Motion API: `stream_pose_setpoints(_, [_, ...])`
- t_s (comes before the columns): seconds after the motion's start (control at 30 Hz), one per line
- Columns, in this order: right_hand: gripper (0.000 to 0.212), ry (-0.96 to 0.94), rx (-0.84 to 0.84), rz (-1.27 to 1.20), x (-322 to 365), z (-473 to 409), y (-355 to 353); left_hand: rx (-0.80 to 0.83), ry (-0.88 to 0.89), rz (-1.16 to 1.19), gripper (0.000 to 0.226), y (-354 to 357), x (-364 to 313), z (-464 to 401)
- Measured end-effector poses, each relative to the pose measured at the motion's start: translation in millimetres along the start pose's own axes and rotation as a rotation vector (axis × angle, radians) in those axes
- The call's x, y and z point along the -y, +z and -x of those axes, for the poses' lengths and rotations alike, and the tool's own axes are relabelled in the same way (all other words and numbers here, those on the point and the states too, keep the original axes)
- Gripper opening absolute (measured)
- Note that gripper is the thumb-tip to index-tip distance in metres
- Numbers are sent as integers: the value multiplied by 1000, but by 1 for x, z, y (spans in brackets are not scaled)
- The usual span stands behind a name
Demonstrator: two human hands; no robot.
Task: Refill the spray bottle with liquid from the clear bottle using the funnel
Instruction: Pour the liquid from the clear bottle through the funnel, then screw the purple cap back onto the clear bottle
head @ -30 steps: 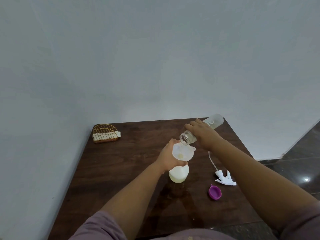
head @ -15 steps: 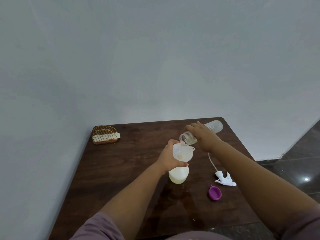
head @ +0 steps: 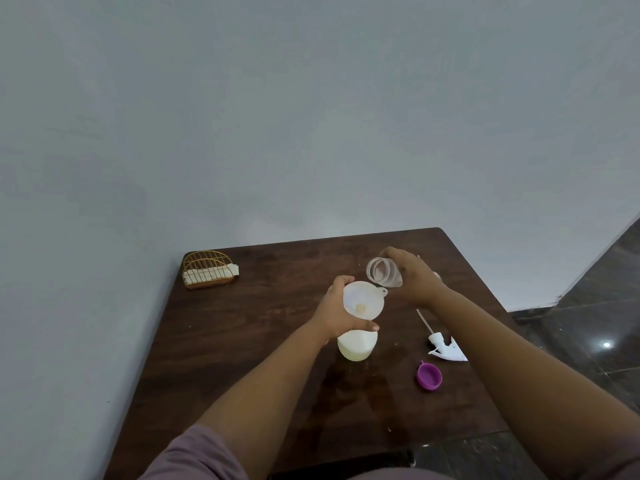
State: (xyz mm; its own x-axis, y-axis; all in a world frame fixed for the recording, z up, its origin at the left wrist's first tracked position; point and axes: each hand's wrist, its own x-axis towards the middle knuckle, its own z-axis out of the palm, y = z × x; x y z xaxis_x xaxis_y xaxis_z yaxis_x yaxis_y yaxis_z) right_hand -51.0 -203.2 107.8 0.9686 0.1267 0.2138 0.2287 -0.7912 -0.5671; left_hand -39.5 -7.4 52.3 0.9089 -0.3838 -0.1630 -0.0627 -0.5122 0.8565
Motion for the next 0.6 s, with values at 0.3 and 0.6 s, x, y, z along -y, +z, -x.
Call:
stream_pose_setpoints(0.3, [46,81,-54,-153,8,30,0,-75,-24,-6,108,3,1,10])
stream_pose_setpoints(0.6, [51,200,-95,-229,-1,54,6,-255,-46,-8,112,16,-3,35])
